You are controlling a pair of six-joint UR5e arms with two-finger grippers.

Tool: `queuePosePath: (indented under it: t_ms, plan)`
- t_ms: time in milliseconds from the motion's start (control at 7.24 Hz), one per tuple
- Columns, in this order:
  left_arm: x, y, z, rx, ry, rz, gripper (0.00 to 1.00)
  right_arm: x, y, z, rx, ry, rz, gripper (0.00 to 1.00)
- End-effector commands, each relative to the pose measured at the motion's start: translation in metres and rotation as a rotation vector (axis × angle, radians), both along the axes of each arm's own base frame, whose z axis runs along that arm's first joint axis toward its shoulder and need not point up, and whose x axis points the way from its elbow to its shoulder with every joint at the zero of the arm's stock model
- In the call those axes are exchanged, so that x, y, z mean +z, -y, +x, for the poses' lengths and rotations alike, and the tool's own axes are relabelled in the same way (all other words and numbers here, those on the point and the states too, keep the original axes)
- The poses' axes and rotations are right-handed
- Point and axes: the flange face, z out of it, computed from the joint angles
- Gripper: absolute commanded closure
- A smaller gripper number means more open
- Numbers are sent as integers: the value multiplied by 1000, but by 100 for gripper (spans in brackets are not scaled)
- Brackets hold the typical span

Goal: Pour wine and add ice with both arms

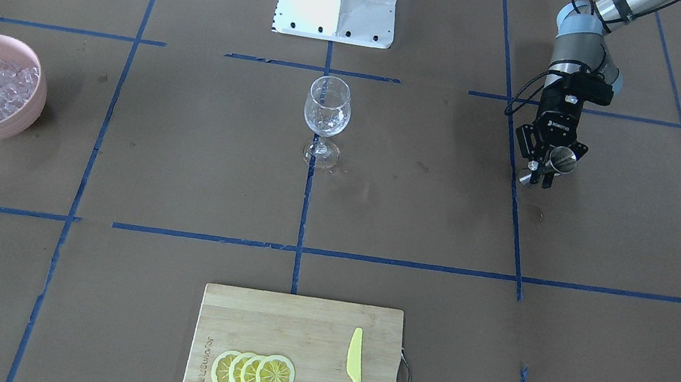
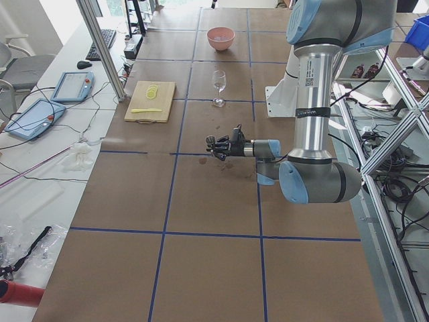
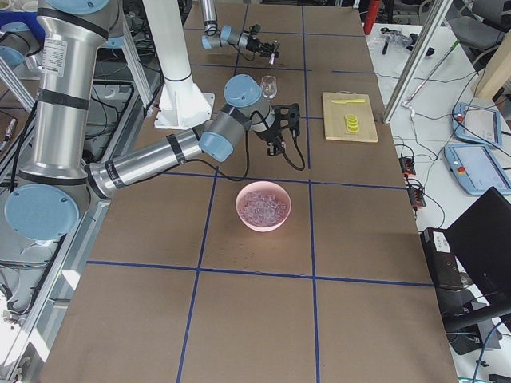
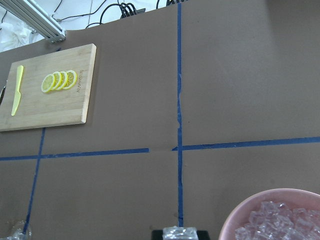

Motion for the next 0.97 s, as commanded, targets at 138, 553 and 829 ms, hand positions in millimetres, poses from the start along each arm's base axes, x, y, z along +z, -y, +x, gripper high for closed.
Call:
queuePosePath:
  t_ms: [138, 553, 829]
  plan:
    - [7, 0, -3, 7, 16, -4, 100, -38, 10, -15, -27, 78, 7, 100]
    - [8, 1, -5, 17, 19, -6, 96, -55, 13, -36, -71, 92, 43, 100]
    - [9, 1, -5, 17, 22, -6, 86, -65, 14, -47, -95, 101, 62, 100]
